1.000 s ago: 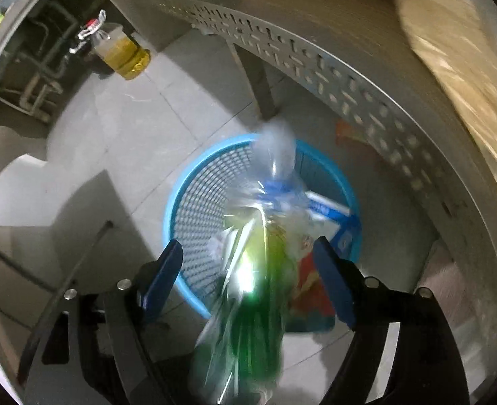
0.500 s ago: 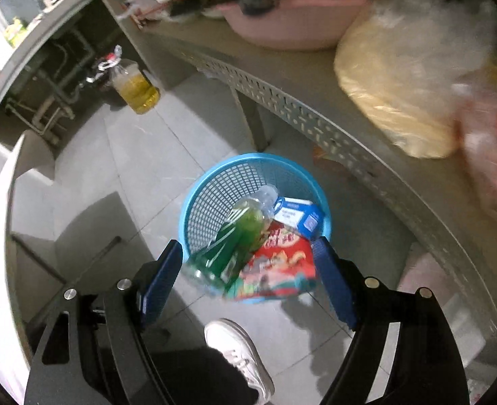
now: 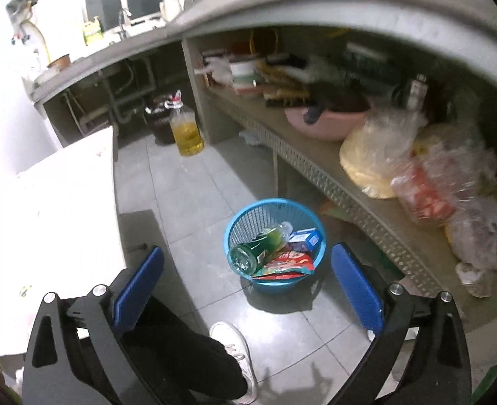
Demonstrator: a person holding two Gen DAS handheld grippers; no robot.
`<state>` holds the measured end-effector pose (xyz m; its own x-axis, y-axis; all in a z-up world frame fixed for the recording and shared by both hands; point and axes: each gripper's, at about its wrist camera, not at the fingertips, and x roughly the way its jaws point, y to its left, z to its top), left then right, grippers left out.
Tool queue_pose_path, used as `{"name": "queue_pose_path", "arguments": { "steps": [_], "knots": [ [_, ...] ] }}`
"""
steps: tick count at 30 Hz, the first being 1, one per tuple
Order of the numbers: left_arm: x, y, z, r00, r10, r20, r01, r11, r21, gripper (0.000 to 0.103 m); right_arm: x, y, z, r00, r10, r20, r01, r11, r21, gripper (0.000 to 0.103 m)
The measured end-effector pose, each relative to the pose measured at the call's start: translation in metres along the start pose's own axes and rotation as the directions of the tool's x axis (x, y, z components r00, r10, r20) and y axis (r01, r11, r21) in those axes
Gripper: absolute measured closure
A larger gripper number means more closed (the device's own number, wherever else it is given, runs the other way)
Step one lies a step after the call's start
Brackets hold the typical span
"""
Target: Collect trash
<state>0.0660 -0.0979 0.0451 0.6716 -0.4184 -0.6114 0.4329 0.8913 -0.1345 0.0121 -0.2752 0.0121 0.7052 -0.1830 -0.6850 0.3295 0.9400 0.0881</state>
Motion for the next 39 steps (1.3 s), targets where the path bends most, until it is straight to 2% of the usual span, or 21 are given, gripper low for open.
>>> {"name": "queue_pose_path", "arguments": {
  "steps": [3,5,7,11,14,18,23,30,39],
  "knots": [
    [-0.013,-0.009,-0.006,0.994,0.105,0.043,-0.106,0.994,0.029,0.009,-0.031,0.010,-0.009,0.997,-0.027,0.078,0.030,0.999,-0.040,0.007],
    [-0.020,-0.017,-0.013,0.979,0.191,0.071,-0.197,0.976,0.088,0.009,-0.050,0.017,-0.016,0.989,-0.052,0.138,0.061,0.996,-0.064,0.007],
    [-0.023,-0.022,-0.020,0.968,0.240,0.073,-0.248,0.961,0.122,0.009,-0.064,0.023,-0.022,0.981,-0.067,0.180,0.082,0.994,-0.075,0.007],
    [-0.025,-0.017,-0.030,0.971,0.240,0.001,-0.240,0.968,0.080,0.009,-0.082,0.038,-0.033,0.973,-0.092,0.210,0.119,0.985,-0.123,0.007],
    [-0.018,-0.009,-0.040,0.963,0.255,-0.084,-0.254,0.967,0.015,0.009,-0.080,0.049,-0.040,0.976,-0.117,0.181,0.149,0.973,-0.174,0.007],
    [-0.008,0.000,-0.054,0.944,0.284,-0.170,-0.295,0.955,-0.038,0.009,-0.067,0.059,-0.048,0.990,-0.105,0.094,0.121,0.975,-0.189,0.007],
    [-0.009,0.000,-0.063,0.927,0.332,-0.176,-0.342,0.939,-0.027,0.009,-0.055,0.062,-0.055,0.995,-0.097,0.016,0.098,0.977,-0.188,0.007],
    [-0.012,0.010,-0.060,0.910,0.375,-0.176,-0.390,0.919,-0.058,0.009,-0.052,0.063,-0.053,0.991,-0.133,0.009,0.131,0.968,-0.214,0.007],
    [-0.011,0.020,-0.058,0.899,0.392,-0.194,-0.415,0.905,-0.092,0.009,-0.048,0.056,-0.049,0.989,-0.145,-0.008,0.141,0.971,-0.193,0.007]
  ]
}}
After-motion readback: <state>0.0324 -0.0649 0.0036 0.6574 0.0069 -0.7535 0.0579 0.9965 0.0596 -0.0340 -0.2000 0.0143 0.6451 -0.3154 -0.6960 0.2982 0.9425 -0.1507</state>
